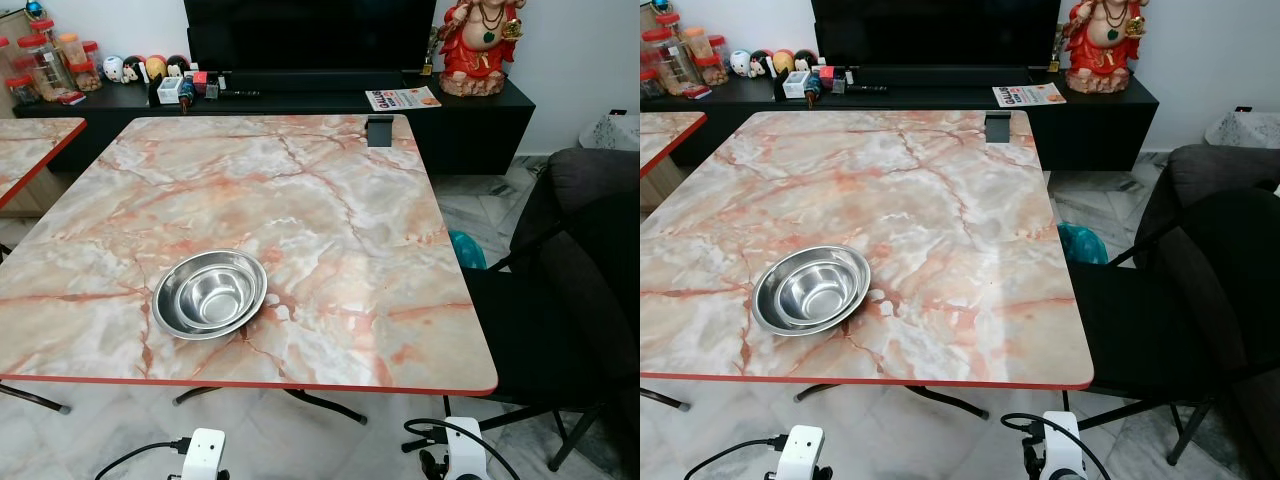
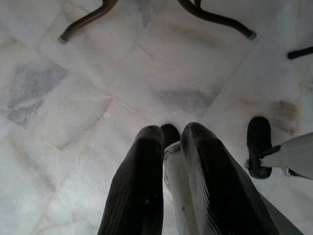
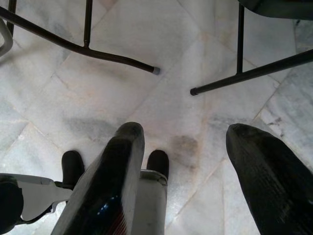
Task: Setting the table
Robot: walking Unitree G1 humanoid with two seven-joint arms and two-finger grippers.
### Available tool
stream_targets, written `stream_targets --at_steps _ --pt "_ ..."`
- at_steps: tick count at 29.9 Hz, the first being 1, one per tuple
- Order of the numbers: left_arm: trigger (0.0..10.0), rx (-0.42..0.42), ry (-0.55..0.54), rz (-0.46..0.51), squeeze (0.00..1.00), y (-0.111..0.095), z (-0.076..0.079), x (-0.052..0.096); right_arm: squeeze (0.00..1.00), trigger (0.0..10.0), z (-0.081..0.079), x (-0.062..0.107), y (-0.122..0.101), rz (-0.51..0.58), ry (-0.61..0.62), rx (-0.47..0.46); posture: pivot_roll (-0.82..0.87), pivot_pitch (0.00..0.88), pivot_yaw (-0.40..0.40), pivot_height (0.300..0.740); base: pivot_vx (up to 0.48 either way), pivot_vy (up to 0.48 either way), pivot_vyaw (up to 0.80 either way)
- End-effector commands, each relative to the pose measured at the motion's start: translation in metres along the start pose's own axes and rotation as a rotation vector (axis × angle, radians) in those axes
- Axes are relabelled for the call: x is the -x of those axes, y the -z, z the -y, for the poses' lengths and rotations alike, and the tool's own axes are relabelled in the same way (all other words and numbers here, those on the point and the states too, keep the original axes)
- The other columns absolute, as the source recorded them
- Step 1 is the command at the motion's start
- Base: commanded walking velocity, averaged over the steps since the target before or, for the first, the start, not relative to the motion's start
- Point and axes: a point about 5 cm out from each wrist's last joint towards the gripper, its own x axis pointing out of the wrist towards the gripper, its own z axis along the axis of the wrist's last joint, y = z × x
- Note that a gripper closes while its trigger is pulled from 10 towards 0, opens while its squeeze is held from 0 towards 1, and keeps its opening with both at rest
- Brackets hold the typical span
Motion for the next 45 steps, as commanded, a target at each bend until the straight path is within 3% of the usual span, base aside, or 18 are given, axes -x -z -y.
stream_targets --at_steps 1,45 --pt "10.0 0.001 -0.021 -0.027 0.0 0.007 -0.005 0.002 0.0 10.0 -0.003 -0.001 -0.004 0.019 -0.002 -0.018 -0.08 0.0 0.026 0.74 0.0 0.48 0.0" --pt "10.0 0.049 -0.13 -0.051 0.0 0.007 -0.031 0.005 0.0 10.0 -0.015 -0.004 -0.016 0.048 -0.022 -0.038 -0.07 0.0 0.052 0.74 0.0 0.48 0.0"
